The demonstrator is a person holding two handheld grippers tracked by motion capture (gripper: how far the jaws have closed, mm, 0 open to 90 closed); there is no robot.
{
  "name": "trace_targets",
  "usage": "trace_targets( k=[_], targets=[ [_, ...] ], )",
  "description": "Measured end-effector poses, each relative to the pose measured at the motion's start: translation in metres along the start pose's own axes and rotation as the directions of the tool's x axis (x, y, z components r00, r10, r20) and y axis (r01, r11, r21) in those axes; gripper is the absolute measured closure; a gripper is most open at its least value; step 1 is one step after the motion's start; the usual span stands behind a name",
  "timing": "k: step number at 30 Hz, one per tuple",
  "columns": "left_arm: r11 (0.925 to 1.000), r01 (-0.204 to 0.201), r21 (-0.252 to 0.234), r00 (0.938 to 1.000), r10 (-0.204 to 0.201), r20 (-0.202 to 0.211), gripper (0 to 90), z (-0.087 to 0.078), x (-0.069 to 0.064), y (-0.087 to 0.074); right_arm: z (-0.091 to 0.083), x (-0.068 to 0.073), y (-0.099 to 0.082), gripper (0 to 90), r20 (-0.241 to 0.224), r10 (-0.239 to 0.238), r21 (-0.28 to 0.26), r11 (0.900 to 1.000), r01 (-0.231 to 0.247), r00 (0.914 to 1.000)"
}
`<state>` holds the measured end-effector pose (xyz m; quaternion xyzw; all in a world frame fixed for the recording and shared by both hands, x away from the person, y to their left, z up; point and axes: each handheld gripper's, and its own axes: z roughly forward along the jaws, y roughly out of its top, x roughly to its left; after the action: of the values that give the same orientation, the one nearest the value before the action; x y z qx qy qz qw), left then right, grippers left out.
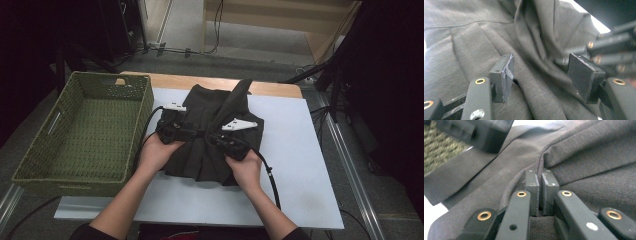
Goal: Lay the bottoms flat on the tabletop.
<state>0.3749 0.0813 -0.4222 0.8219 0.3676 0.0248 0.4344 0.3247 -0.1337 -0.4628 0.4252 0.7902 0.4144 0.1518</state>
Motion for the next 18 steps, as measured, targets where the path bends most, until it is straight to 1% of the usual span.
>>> trace_targets(
  k=[1,2,4,6,7,10,12,14,16,18],
  targets=[
    [1.0000,0.001,-0.003,1.0000,-0.001,-0.004,38.8,-0.001,0.000,0.000,0.002,0.002,-0.001,83.5,0.002,-0.009,-0.001,1.0000,0.009,1.0000],
    [1.0000,-0.004,-0.003,1.0000,0.003,-0.009,38.8,-0.001,0.000,0.001,0.005,0.005,-0.003,83.5,-0.004,-0.009,0.010,0.9999,0.009,0.9999],
    [1.0000,-0.009,-0.005,0.9998,0.009,-0.015,38.8,0.000,0.000,0.001,0.009,0.008,-0.007,83.5,-0.009,-0.016,0.014,0.9998,0.016,0.9998],
    [0.9999,-0.013,-0.003,0.9997,0.013,-0.019,38.8,0.001,-0.001,0.002,0.011,0.012,-0.009,83.5,-0.024,-0.021,0.021,0.9995,0.021,0.9995],
    [0.9999,-0.016,0.000,0.9997,0.016,-0.021,38.8,0.002,-0.001,0.003,0.012,0.015,-0.009,83.5,-0.026,-0.028,0.017,0.9994,0.028,0.9993],
    [0.9998,-0.020,0.001,0.9995,0.020,-0.026,38.8,0.005,0.000,0.005,0.010,0.023,-0.010,83.5,-0.054,-0.027,0.003,0.9996,0.028,0.9982],
    [0.9999,-0.017,0.003,0.9994,0.017,-0.029,38.8,0.008,0.003,0.006,0.012,0.025,-0.012,83.4,-0.053,-0.033,0.006,0.9994,0.033,0.9980],
    [0.9999,-0.008,0.006,0.9995,0.008,-0.032,38.8,0.012,0.004,0.006,0.014,0.022,-0.015,83.2,-0.060,-0.021,0.015,0.9997,0.022,0.9980],
    [0.9996,-0.017,0.024,0.9991,0.017,-0.039,38.8,0.017,0.005,0.006,0.014,0.022,-0.017,83.1,-0.063,-0.016,0.007,0.9998,0.017,0.9979],
    [0.9997,-0.009,0.023,0.9992,0.010,-0.038,38.8,0.021,0.005,0.007,0.014,0.022,-0.018,82.7,-0.053,-0.031,0.010,0.9994,0.032,0.9981]
  ],
)
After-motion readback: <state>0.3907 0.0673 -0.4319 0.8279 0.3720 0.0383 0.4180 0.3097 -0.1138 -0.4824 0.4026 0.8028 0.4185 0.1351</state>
